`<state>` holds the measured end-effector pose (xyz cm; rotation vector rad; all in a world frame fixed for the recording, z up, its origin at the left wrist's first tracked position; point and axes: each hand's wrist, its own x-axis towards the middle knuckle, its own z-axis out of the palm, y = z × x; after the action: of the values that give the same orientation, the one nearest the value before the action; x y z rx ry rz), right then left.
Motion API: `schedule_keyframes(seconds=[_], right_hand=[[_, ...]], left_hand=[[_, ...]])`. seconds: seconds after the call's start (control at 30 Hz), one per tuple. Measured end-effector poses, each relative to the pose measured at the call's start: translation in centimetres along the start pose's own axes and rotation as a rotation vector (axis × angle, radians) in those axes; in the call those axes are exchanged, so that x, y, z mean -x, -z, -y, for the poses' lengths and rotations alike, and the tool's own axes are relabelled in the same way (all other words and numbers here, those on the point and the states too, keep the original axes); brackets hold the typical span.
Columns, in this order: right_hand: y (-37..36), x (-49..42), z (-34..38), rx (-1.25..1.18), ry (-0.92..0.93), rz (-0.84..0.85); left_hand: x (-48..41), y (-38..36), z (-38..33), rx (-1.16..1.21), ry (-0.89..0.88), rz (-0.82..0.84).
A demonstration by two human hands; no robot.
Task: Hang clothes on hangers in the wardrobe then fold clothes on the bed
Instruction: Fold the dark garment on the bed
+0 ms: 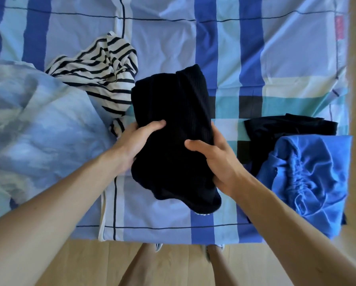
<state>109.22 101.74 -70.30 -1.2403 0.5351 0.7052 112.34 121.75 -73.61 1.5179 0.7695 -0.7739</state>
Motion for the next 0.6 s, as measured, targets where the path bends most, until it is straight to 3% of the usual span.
schedule_keyframes(seconds=[0.1,0.23,0.37,0.47,0.6], right_hand=[[3.9,5.4,2.7,-0.110,-0.002,-0.035],[10.9,12.9,5.7,-0.279,0.021,-0.150],[17.8,18.2,7.3,-0.253,0.060,-0.283],[23.6,17.8,4.9,-0.103,-0.020,-0.428],[28.9,14.3,-2.4,0.348,-0.200,-0.634]], left_hand=[[2.7,-4.2,-1.7,0.141,-0.045,0.198],[7.4,-12.1,-3.9,0.161,-0.081,0.390],[10.7,-20.2,-4.3,0.130,-0.133,0.537],[8.9,-25.1,-0.9,0.023,-0.118,0.410],[4.4,-28.1,4.4,-0.567,-0.136,0.042]])
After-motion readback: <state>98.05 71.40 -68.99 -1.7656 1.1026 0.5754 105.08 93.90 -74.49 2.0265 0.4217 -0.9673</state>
